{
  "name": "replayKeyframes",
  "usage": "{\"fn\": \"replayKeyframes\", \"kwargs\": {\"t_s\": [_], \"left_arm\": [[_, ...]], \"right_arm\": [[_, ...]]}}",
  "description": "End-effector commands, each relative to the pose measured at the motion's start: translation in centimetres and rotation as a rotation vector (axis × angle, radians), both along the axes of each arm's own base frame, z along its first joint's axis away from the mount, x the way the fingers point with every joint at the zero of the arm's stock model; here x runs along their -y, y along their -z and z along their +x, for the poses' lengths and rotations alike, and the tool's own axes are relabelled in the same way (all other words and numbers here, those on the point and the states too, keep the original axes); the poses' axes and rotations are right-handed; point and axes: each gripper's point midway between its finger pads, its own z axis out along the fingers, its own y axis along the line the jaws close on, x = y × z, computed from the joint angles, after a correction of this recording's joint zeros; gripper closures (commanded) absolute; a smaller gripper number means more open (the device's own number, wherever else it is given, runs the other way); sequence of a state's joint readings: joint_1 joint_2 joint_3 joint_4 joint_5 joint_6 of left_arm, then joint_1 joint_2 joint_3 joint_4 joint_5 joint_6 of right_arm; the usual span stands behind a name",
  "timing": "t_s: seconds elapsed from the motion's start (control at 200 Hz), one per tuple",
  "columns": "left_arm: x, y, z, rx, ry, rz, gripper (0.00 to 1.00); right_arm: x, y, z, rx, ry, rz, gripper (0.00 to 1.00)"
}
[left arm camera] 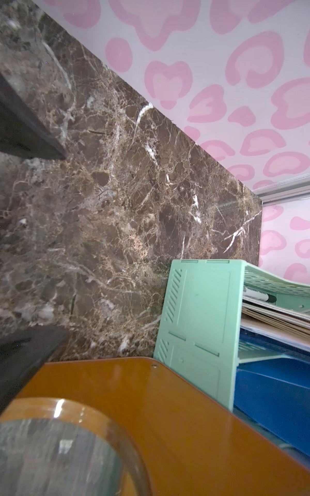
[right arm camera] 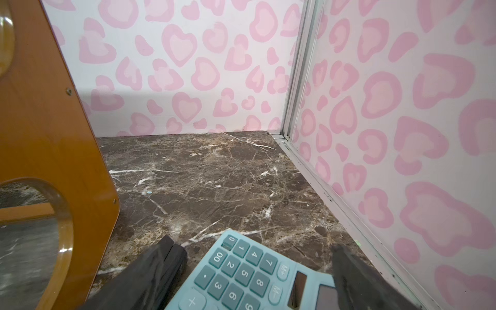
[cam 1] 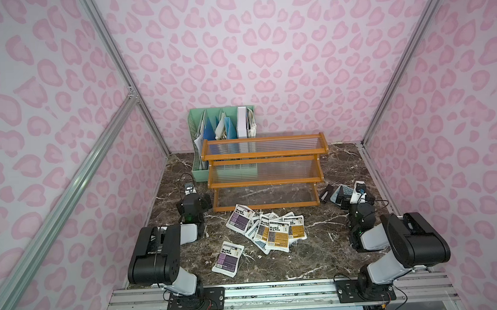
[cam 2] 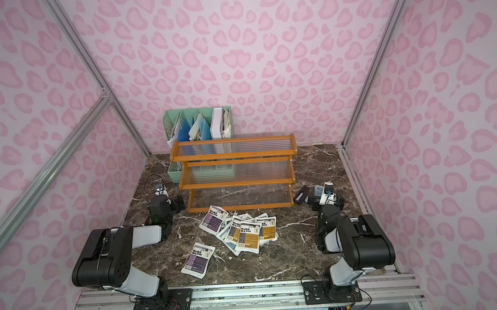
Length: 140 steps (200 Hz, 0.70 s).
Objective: Place the bagged coffee beans on the shelf by color
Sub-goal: Adjust the shelf at the center of the board.
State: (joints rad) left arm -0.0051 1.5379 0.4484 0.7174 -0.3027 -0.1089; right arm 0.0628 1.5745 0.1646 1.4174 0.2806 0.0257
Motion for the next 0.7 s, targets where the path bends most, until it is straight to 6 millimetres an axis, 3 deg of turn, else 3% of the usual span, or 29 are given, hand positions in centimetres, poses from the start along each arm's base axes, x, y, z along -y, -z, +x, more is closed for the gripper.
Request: {"fn": "replayKeyframes", "kwargs": {"t_s": [0.0,0.695], "left_arm": [[0.25,-0.61,0.17,0.026,0.011,0.003,0.01],[0.55,-0.7,0.29,0.023,0.012,0.017,0.01]], "right_arm": [[0.05,-0.78,0.15,0.032,0.001,0.008,0.01],[0.1,-0.78,0.22,0.03,0.004,0.011,0.01]]}}
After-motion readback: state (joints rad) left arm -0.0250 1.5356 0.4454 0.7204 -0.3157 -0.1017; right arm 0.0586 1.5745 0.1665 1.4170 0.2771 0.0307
